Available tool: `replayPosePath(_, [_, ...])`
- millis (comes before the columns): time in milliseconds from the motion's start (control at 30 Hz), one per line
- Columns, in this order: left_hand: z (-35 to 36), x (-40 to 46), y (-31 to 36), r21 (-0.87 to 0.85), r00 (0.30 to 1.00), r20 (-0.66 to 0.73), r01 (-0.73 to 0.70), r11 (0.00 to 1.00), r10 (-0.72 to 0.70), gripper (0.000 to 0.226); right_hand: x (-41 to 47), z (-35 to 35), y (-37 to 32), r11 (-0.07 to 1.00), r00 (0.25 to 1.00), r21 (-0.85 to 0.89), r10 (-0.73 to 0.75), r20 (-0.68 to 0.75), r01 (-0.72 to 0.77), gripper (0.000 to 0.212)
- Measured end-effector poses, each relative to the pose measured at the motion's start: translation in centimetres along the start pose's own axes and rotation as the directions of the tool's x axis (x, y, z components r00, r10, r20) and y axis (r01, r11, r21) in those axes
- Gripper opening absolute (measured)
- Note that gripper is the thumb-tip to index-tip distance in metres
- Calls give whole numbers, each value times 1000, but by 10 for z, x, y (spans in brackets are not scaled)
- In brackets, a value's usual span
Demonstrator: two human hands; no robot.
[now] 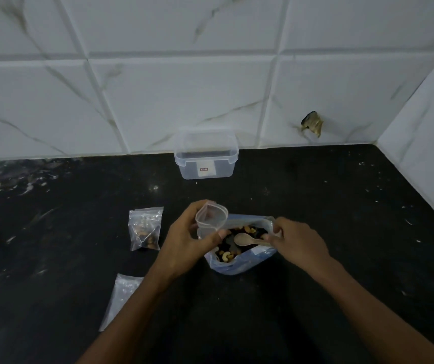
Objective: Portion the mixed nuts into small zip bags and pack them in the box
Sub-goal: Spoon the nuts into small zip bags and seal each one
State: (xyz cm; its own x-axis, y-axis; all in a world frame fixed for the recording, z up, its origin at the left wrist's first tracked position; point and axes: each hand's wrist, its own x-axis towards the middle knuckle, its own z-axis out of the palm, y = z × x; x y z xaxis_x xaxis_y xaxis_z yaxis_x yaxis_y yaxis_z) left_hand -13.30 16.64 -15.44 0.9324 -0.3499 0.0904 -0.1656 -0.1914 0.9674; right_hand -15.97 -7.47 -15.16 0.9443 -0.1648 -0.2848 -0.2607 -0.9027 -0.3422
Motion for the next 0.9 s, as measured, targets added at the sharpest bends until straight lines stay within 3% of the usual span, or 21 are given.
replayPosePath(233, [-5, -16, -20, 5, 986, 107, 132, 991, -131, 60, 6, 5, 2, 999, 993, 25, -31, 111, 28, 6])
replayPosePath(367, [-2, -19, -26, -47, 971, 154, 194, 980, -185, 66, 16, -3, -1, 990, 995, -100, -101, 20, 102, 12])
replayPosePath(433, [2, -18, -26, -72, 971, 161, 193, 979, -179, 61, 21, -7, -5, 988, 995, -122, -87, 48, 92, 12])
replayPosePath(600, [9, -19, -27, -104, 974, 137, 197, 975, -182, 52, 23, 4, -20, 990, 976, 72, -136, 173, 125, 19])
replayPosePath(900, [8, -19, -26, -92, 974, 123, 204, 975, -192, 49, 23, 10, -8, 866, 946, 441, 101, 308, -236, 14])
